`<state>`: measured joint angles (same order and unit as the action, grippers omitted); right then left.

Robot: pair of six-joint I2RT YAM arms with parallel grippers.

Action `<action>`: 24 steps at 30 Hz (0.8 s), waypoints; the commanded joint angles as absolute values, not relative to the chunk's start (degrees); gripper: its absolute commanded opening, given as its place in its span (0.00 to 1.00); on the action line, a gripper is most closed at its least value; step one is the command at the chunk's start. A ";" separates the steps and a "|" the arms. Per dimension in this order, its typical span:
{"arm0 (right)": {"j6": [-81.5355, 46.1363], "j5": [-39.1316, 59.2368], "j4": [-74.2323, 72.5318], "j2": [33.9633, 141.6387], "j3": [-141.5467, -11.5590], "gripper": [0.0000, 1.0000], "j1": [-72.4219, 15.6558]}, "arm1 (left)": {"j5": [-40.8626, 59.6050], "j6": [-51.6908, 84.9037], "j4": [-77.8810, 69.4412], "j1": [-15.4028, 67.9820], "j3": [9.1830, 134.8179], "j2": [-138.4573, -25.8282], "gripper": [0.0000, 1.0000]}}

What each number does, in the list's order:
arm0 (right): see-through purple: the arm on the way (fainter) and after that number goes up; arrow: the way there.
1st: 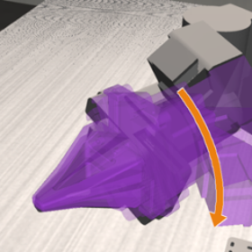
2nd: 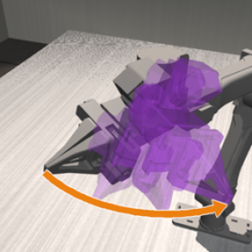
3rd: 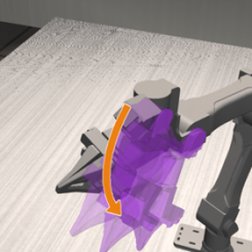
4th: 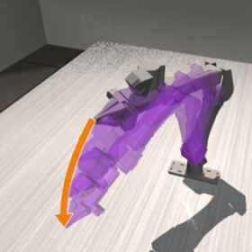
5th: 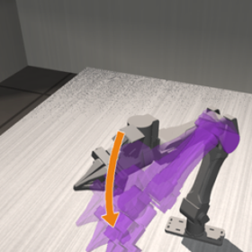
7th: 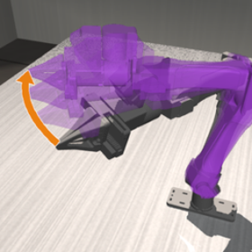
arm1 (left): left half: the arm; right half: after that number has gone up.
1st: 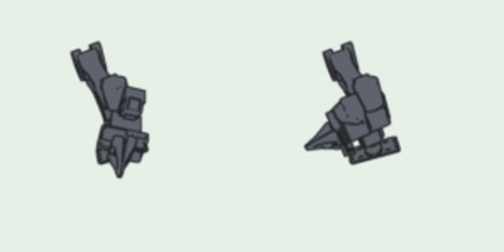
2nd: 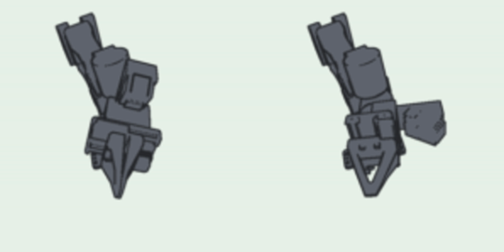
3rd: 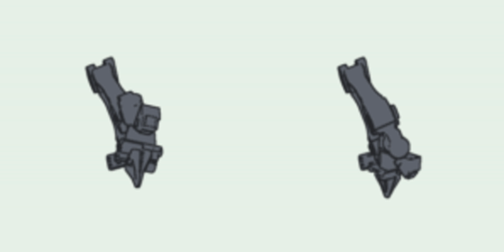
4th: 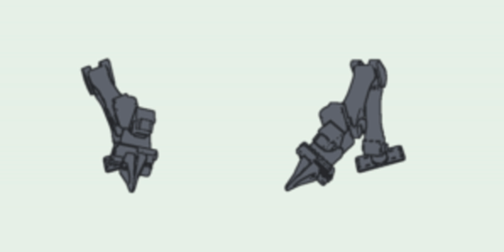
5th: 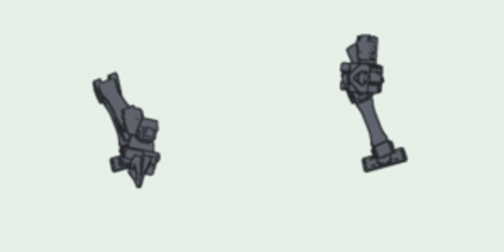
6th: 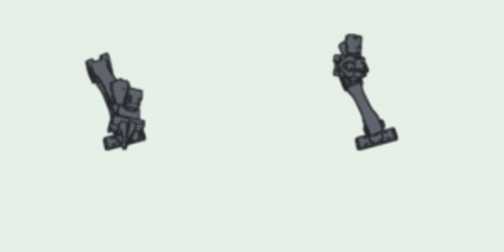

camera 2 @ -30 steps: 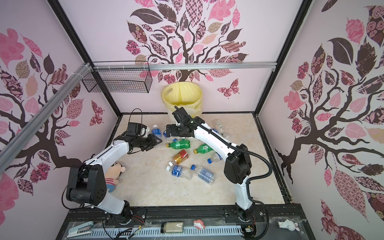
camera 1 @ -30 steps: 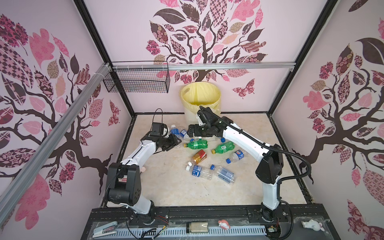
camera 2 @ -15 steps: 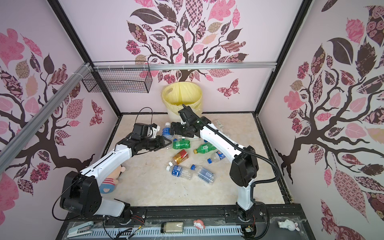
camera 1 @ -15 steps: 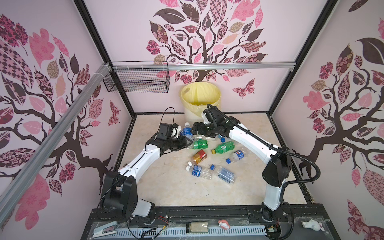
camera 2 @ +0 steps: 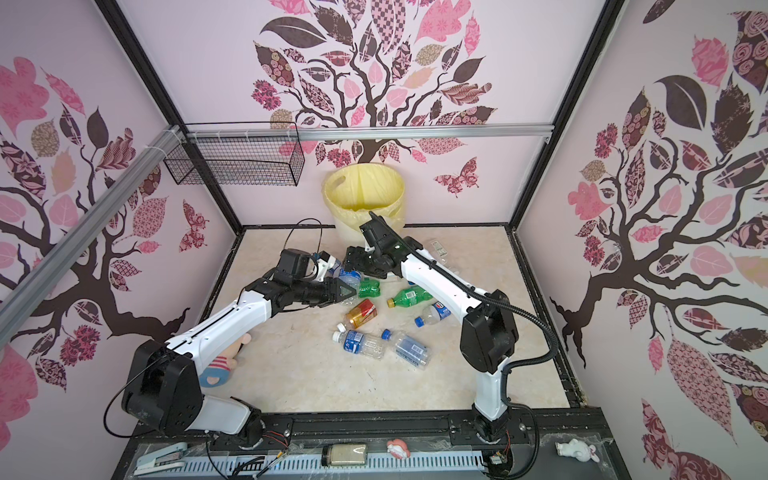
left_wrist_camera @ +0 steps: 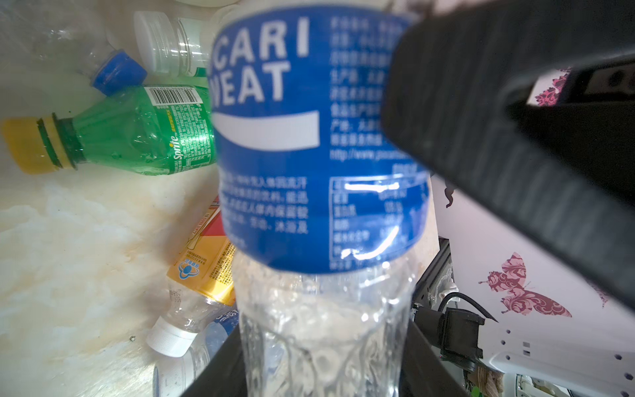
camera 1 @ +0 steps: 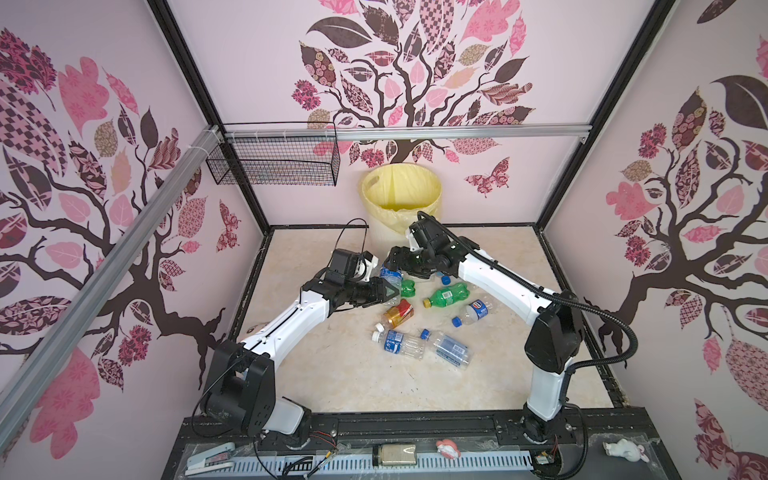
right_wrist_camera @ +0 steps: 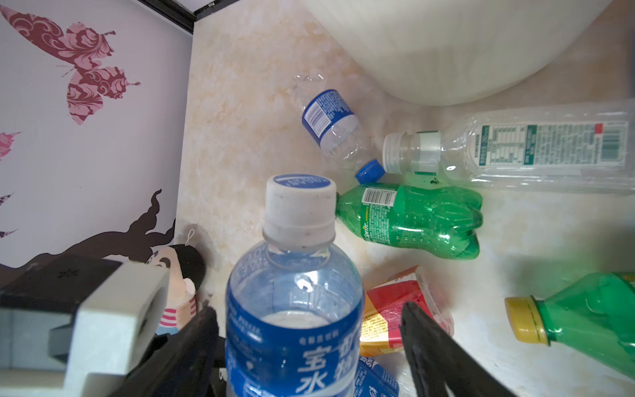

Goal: Throw the plastic bottles in the bin
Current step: 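Lift both held bottles off the table toward the bin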

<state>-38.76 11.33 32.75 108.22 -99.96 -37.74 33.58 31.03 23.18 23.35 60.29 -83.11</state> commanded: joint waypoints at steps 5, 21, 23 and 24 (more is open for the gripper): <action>-41.25 13.83 30.38 104.53 -97.82 0.79 -37.87 | 35.76 31.12 20.51 23.38 61.02 -82.23 0.34; -43.57 16.61 26.98 103.45 -94.39 0.54 -37.63 | 36.00 31.23 20.88 23.64 61.15 -81.62 0.39; -43.42 16.74 26.96 103.36 -94.70 0.52 -37.40 | 35.53 31.12 21.41 23.64 61.28 -81.48 0.41; -43.24 16.86 26.90 103.27 -94.75 0.52 -37.25 | 35.23 31.19 21.83 23.60 61.41 -81.39 0.43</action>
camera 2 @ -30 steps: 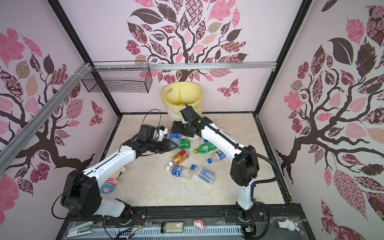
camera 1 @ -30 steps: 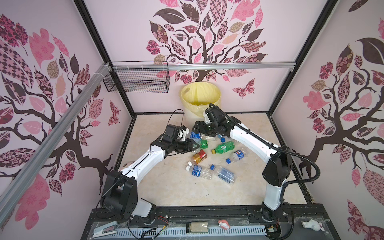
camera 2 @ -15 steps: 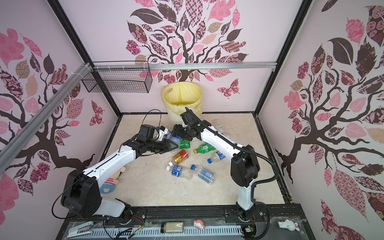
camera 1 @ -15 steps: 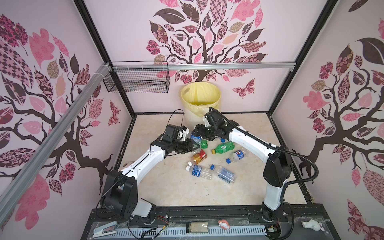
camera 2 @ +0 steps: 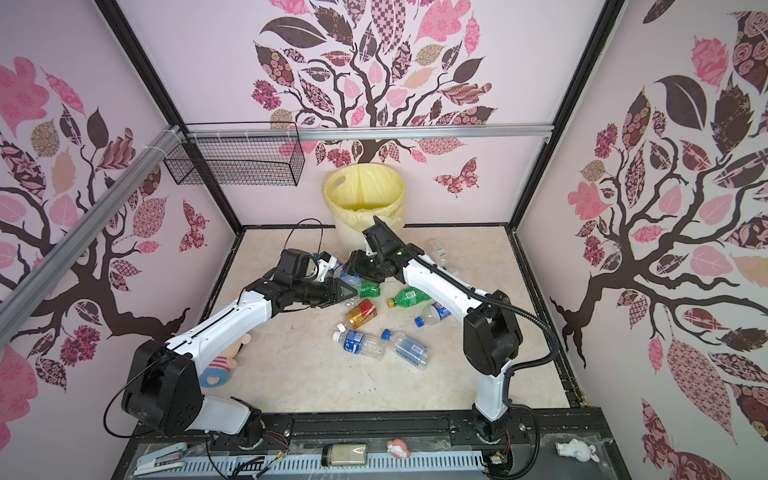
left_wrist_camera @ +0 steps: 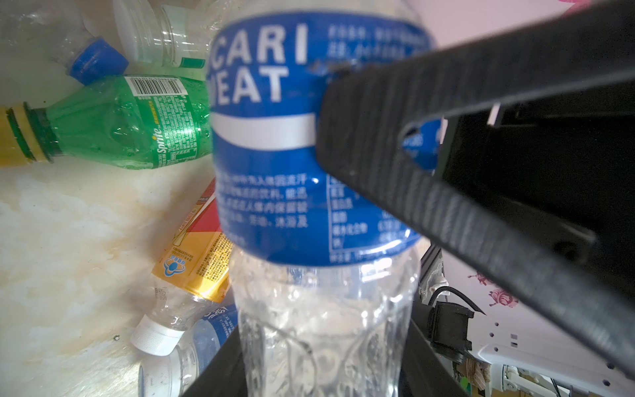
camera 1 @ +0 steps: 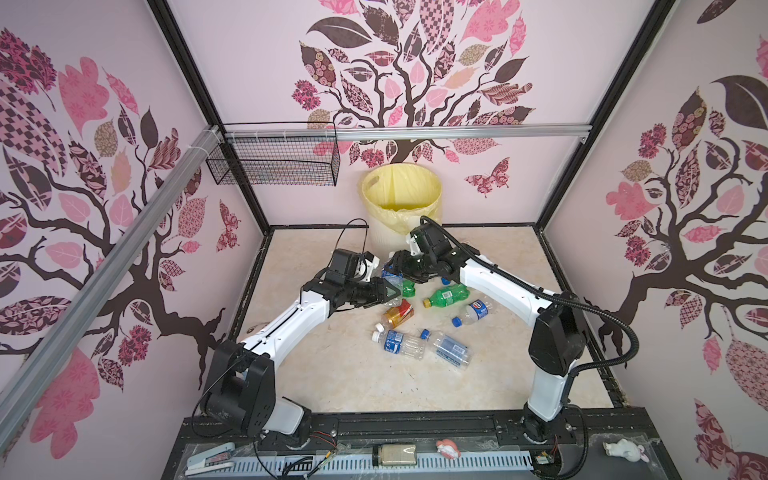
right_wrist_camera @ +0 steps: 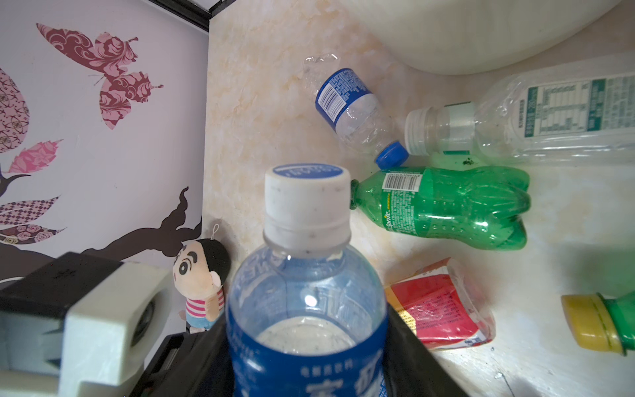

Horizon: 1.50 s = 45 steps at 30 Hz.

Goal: Throw the plastic bottles in the bin
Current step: 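Lift both held bottles off the table toward the bin, then raise both bottles above the bin and open both grippers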

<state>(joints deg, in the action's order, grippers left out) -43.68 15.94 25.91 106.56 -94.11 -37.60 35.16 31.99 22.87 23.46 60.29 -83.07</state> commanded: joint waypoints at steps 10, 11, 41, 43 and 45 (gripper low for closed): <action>-37.75 13.94 30.62 102.48 -98.63 0.50 -36.49 | 30.47 30.26 26.14 23.63 63.66 -80.36 0.60; -37.13 13.48 31.19 102.48 -99.21 0.50 -36.40 | 29.81 30.16 26.31 23.60 64.06 -80.25 0.62; -18.55 -7.15 35.48 102.93 -123.20 0.50 -36.31 | 19.08 36.50 39.30 24.16 87.05 -82.47 0.97; -16.81 -9.50 32.73 102.57 -123.44 0.50 -36.25 | 17.15 36.80 39.69 25.67 91.32 -83.53 0.97; -15.28 -11.13 30.00 102.31 -123.71 0.50 -35.96 | 15.81 36.89 40.20 26.87 95.07 -84.41 0.97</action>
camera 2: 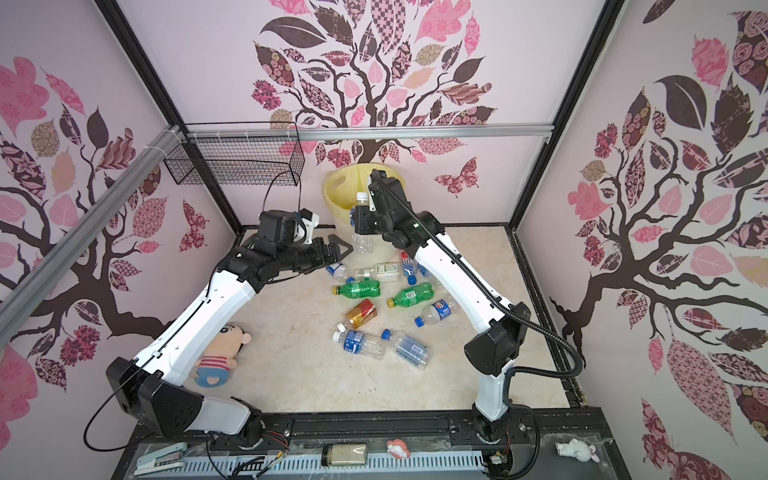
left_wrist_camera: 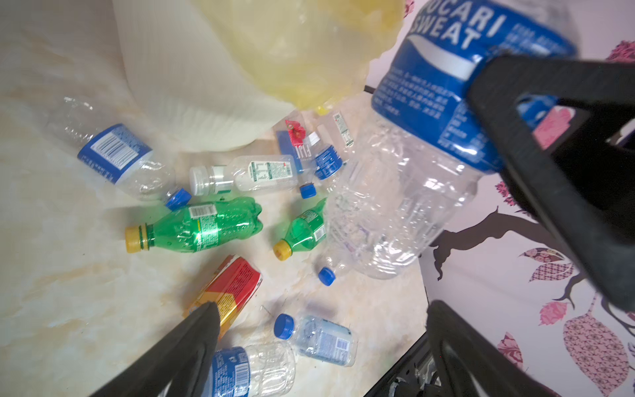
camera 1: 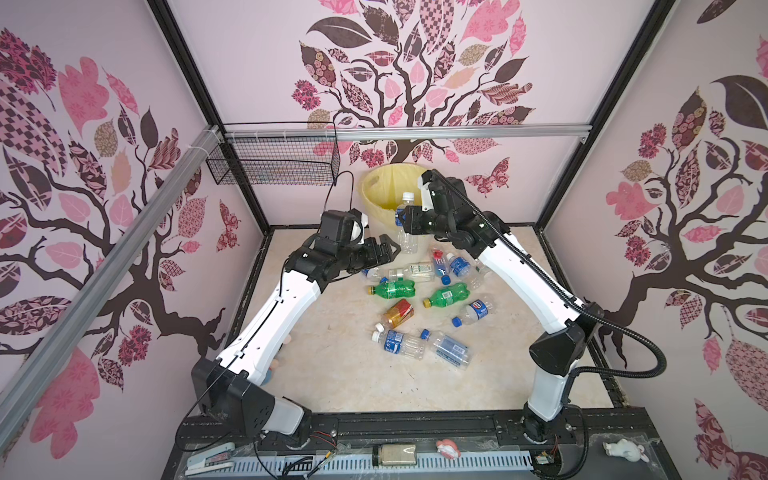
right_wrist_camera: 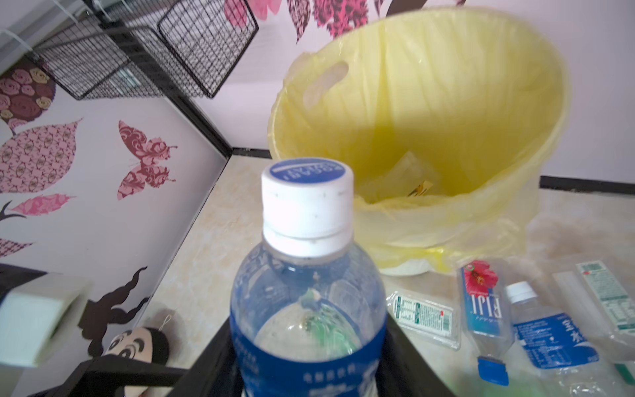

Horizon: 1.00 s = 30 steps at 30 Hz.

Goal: Throw the plastic bottles in the bin
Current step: 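Raise both bottles above the bin and open both grippers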

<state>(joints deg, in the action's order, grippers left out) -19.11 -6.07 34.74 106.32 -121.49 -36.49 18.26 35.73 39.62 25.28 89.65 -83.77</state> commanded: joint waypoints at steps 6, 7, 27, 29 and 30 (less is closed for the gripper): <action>-13.71 -14.35 20.79 101.70 -124.27 0.50 -33.28 | 12.01 37.75 41.29 27.61 102.09 -86.03 0.97; -13.55 -14.89 19.10 101.52 -124.26 0.50 -32.85 | 11.73 37.72 41.18 27.67 103.02 -86.33 0.97; -6.99 -17.87 -1.42 106.78 -140.40 0.53 -29.92 | 10.37 37.20 40.61 27.69 116.71 -91.58 0.97; -8.40 -17.67 -0.02 108.34 -139.59 0.53 -29.91 | 10.28 37.18 40.50 27.74 116.42 -91.67 0.97; -9.06 -17.61 0.61 109.35 -138.68 0.53 -29.92 | 10.28 37.18 40.47 27.75 116.24 -91.68 0.97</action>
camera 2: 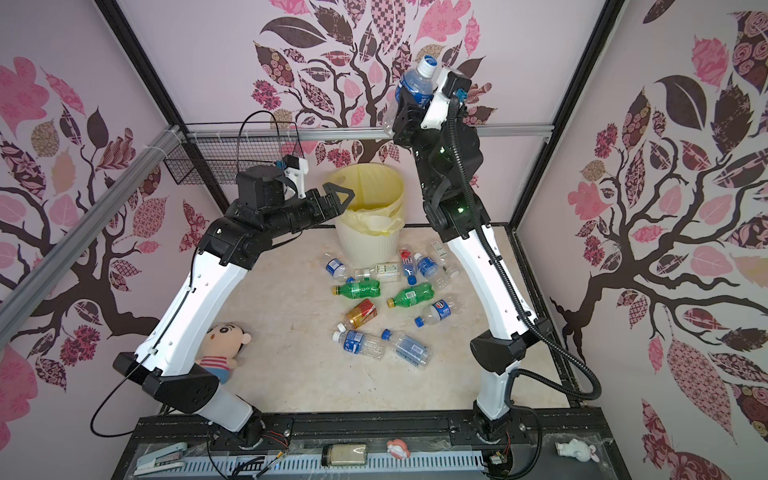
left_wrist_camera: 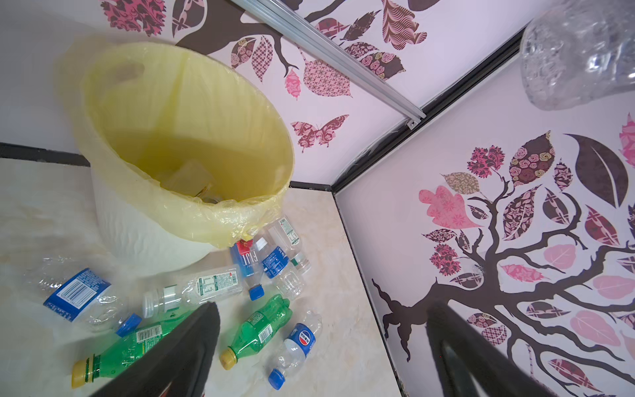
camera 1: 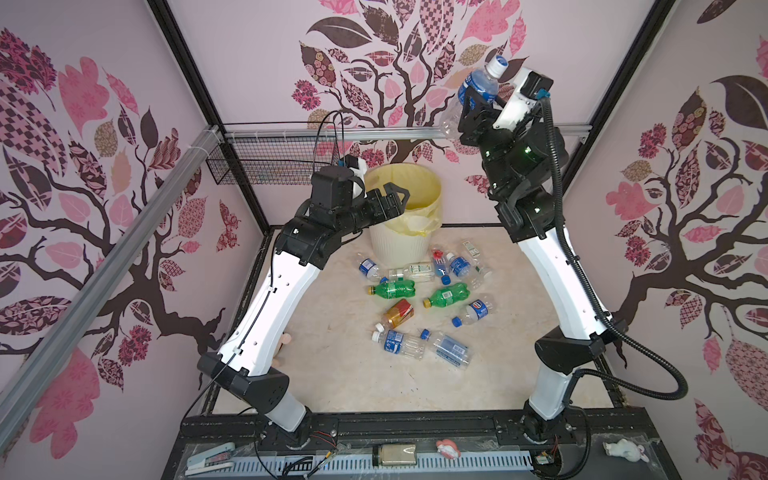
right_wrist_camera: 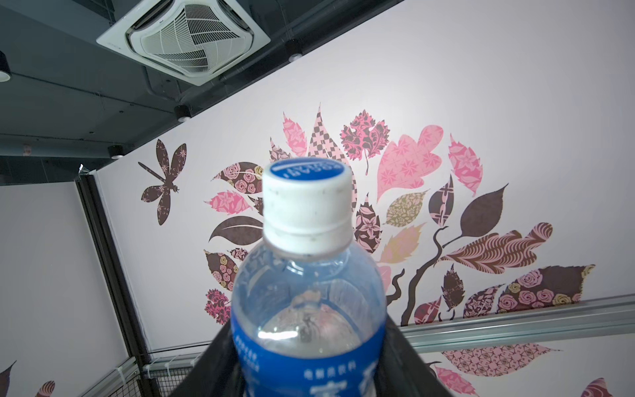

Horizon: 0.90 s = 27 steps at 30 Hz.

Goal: Throw the plastic bottles in the bin
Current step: 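Raise both bottles above the bin and open both grippers, then lower both empty grippers back toward the bottles on the table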

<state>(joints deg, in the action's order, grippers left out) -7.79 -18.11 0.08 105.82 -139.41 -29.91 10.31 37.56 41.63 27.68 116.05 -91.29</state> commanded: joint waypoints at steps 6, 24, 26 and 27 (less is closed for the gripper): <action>-14.23 -18.17 10.52 121.48 -141.34 0.64 -29.68 | 9.86 37.09 41.11 27.61 114.79 -91.36 0.97; -18.90 -16.08 16.52 124.70 -146.22 0.88 -28.69 | 9.01 36.28 41.38 27.16 111.62 -88.77 0.97; -18.90 -16.02 16.74 124.55 -146.18 0.89 -28.68 | 9.05 36.39 41.31 27.12 111.62 -88.68 0.97; -18.90 -16.00 16.92 124.39 -146.19 0.89 -28.60 | 9.01 36.42 41.38 27.11 111.62 -88.55 0.97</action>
